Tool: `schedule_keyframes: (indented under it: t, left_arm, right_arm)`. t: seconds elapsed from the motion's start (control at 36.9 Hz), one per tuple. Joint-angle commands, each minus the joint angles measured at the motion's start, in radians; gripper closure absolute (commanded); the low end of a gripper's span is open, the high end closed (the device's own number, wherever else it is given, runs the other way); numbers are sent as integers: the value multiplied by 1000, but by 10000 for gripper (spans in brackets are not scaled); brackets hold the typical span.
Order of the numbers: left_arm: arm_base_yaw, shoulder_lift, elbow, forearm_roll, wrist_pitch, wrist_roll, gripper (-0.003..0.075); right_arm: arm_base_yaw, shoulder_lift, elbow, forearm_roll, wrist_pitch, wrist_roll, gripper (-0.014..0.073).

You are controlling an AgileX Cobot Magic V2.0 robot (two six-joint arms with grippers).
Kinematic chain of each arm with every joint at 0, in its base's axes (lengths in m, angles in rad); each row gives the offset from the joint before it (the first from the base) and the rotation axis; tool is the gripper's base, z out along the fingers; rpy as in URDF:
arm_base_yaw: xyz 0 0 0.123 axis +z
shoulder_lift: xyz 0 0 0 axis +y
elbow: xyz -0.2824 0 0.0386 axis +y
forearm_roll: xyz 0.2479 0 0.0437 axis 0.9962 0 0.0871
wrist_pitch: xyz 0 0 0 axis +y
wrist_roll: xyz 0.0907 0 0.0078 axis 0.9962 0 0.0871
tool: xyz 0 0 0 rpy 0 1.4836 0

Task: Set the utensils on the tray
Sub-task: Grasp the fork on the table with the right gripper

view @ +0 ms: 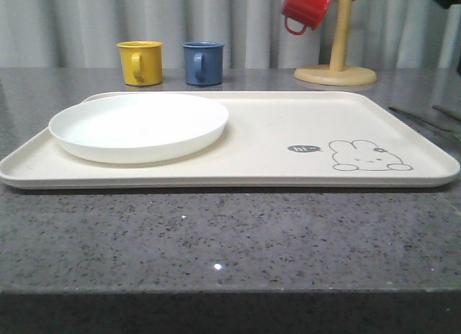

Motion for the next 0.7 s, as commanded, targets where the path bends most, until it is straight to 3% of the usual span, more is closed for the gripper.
schedule_keyframes:
  t: [0.0, 0.51, 0.6, 0.68]
  left_arm:
    - [4, 12, -28, -11, -77, -10, 738]
    - [4, 12, -28, -11, -77, -10, 738]
    - [4, 12, -28, -11, -77, -10, 738]
    - [4, 12, -28, -11, -77, -10, 738]
  right_arm:
    - [1, 37, -75, 12, -6, -12, 286]
    - [1, 203, -113, 24, -32, -13, 290]
    - [1, 206, -113, 24, -24, -13, 344]
    - [1, 207, -113, 25, -15, -13, 460]
